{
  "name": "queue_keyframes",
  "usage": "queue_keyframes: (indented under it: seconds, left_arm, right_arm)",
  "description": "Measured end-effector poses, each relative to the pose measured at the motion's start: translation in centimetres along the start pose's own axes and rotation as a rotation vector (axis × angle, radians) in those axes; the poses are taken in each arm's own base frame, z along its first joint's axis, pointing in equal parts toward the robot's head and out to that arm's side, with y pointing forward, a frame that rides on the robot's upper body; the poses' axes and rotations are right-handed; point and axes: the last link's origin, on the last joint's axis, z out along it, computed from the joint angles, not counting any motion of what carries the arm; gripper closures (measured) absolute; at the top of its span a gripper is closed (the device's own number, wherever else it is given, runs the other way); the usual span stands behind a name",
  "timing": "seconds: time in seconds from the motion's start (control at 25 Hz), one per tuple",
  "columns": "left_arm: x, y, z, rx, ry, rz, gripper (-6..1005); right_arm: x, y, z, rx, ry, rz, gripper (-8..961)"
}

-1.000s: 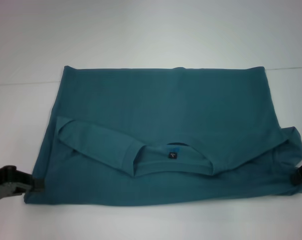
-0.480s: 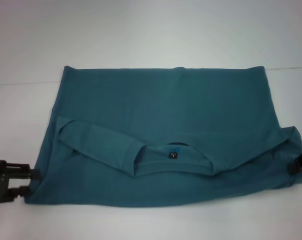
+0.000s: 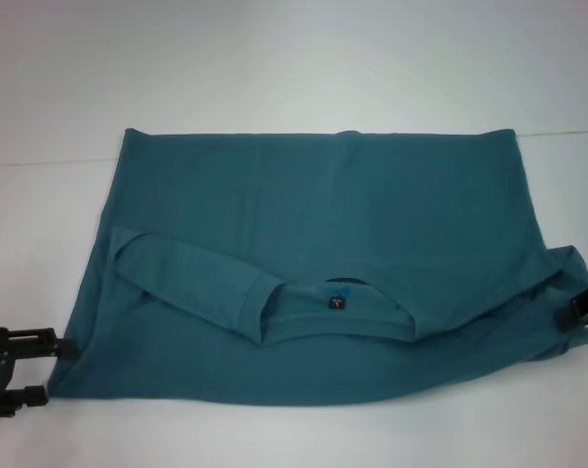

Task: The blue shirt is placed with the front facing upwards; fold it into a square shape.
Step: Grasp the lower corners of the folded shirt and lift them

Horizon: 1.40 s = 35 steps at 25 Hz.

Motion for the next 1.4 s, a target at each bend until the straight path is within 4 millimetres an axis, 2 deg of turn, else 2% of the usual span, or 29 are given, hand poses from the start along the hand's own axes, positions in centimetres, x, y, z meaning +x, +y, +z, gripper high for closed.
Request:
queue_keyframes:
  seconds: [0.08,0.92,1.4]
  left_arm:
    - [0.1,-0.2,0.1,0.008,0.011,-0.01,215]
    - [0.2,-0.9,1.3,0.028,0.029,-0.058,238]
    - [0.8,0.5,2.7,0.019,0.019,-0.026,253]
  right_arm:
    - [0.0,0.0,0.0,-0.001,0.0,-0.002,878]
    - [-0.1,0.1,-0.2,-0.006,-0.007,-0.001,878]
    - [-0.2,0.2,-0.3,-0.027,-0.025,-0.005,879]
